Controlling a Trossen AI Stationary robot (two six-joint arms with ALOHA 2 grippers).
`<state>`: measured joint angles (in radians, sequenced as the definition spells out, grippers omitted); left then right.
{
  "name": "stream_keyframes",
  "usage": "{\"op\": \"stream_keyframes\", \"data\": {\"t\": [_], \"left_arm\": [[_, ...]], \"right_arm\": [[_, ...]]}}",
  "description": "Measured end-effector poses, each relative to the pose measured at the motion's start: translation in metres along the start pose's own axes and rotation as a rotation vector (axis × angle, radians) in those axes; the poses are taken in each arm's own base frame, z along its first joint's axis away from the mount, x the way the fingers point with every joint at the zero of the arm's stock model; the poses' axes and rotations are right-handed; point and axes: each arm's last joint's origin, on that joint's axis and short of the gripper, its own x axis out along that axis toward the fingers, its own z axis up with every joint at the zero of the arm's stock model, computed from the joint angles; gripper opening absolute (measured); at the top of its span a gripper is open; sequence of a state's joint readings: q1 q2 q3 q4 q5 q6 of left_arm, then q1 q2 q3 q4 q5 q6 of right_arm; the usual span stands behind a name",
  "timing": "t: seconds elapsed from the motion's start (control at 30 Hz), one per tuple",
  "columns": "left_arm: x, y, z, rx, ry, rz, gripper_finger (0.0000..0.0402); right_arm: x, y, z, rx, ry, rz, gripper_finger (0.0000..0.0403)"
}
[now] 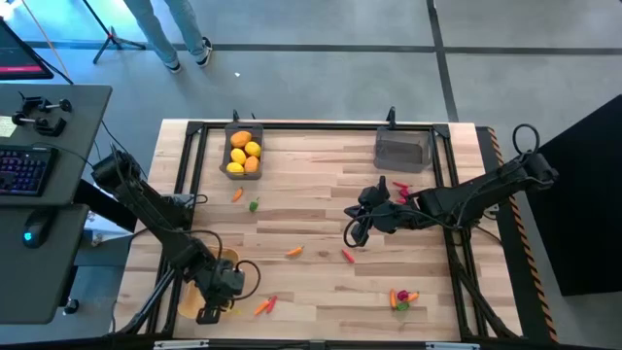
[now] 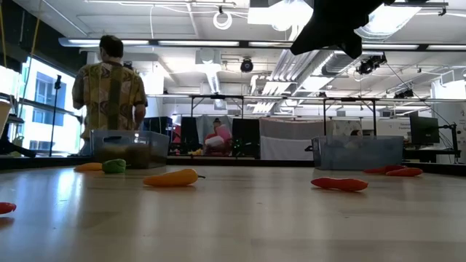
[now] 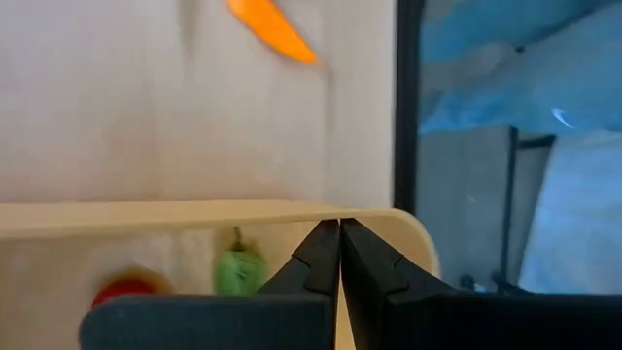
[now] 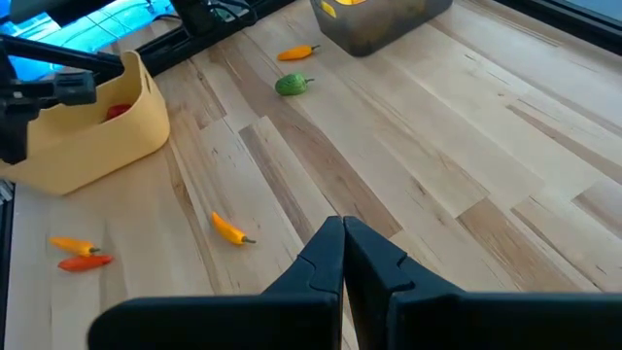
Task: Sort produce into baskets
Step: Adjust the yellow bin, then put the top red bell pepper into the yellow bin
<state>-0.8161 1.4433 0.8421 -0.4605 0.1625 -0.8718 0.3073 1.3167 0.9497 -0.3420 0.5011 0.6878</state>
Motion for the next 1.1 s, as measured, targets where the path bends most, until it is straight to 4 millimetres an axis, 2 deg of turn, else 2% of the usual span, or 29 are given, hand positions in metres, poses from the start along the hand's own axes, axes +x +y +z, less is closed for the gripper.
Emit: {"op": "stream_keyframes", "data": {"t": [0.27, 0.4, 0.5, 0.57, 0.73, 0.9, 1.03, 1.1], "left_arm": [[-0.003, 0.010, 0.013, 0.008, -0.077, 0.046, 0.0000], [-0.004, 0.013, 0.014, -0.006, -0.033, 0.017, 0.0000], [-0.012, 0.014, 0.007, -0.067, 0.023, 0.016, 0.0000], [-0.025, 0.013, 0.004, -0.106, 0.015, 0.001, 0.0000], [-0.080, 0.008, -0.002, -0.169, -0.162, -0.067, 0.0000], [-0.130, 0.020, -0.004, -0.245, -0.497, 0.036, 0.0000], [-0.157, 0.031, -0.002, -0.305, -0.741, 0.080, 0.0000], [-0.167, 0.032, -0.001, -0.299, -0.813, 0.050, 0.0000]], "right_arm": [[0.000, 0.000, 0.000, 0.000, -0.001, 0.000, 0.0000], [0.000, 0.000, 0.000, 0.001, -0.001, 0.000, 0.0000], [-0.001, 0.000, 0.000, -0.009, -0.001, -0.004, 0.0000], [-0.002, -0.006, 0.001, 0.034, 0.000, -0.045, 0.0000], [-0.006, -0.038, -0.006, 0.222, 0.096, -0.295, 0.0000], [-0.011, -0.083, -0.013, 0.271, 0.314, -0.600, 0.0010], [-0.003, -0.119, -0.005, 0.270, 0.460, -0.688, 0.0058], [0.004, -0.138, -0.010, 0.290, 0.530, -0.709, 0.0094]]}}
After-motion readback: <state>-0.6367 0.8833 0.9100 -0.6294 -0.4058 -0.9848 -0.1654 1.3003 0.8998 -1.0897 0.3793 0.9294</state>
